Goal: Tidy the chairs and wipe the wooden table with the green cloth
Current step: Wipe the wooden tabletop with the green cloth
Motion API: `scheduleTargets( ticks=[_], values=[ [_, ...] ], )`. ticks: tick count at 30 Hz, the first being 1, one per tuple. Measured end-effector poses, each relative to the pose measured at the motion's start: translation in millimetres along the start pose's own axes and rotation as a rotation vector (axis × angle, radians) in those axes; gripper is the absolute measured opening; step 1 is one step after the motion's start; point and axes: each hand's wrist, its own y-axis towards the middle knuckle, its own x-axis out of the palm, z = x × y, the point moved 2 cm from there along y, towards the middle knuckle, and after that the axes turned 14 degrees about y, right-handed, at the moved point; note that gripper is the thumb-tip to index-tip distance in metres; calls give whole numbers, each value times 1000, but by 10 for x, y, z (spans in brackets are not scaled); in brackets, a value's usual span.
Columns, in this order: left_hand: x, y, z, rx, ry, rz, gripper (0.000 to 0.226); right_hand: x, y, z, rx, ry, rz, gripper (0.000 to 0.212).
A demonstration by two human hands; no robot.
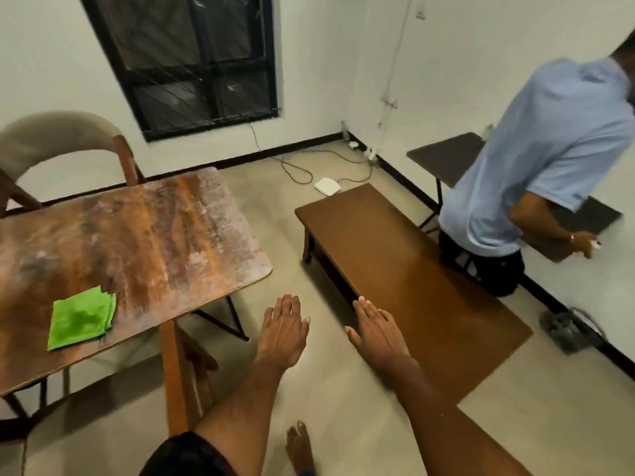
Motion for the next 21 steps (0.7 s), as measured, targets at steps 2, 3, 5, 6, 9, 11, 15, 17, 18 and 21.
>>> scheduleTargets(
  ticks=[2,3,5,6,9,11,15,17,18,21],
  values=[
    [-147,272,-43,-35,-50,17,64,-242,380,-66,-41,-10,30,72],
    [-199,366,-73,-43,-60,15,64,-319,541,-118,-68,-27,20,72],
    [-224,452,-205,-98,-75,14,64,-325,815,-222,-125,-57,-15,72],
    [-231,479,-279,-127,-80,14,64,-294,937,-260,-145,-73,-42,72],
    [-205,522,-584,-253,-114,-9,65,-163,1349,-435,-245,-105,-108,70],
    [-157,493,-797,-339,-137,-35,65,-57,1567,-631,-328,-121,-144,68],
    [-115,423,-1199,-531,-197,-41,66,72,1993,-1184,-508,-134,-234,70],
    [-113,426,-1362,-619,-217,-39,66,67,2219,-1440,-594,-143,-259,70],
    [-122,423,-1425,-667,-230,-43,66,69,2343,-1552,-643,-148,-266,69],
    [-128,431,-1513,-767,-242,-31,66,74,2716,-1804,-754,-184,-257,69]
  ],
)
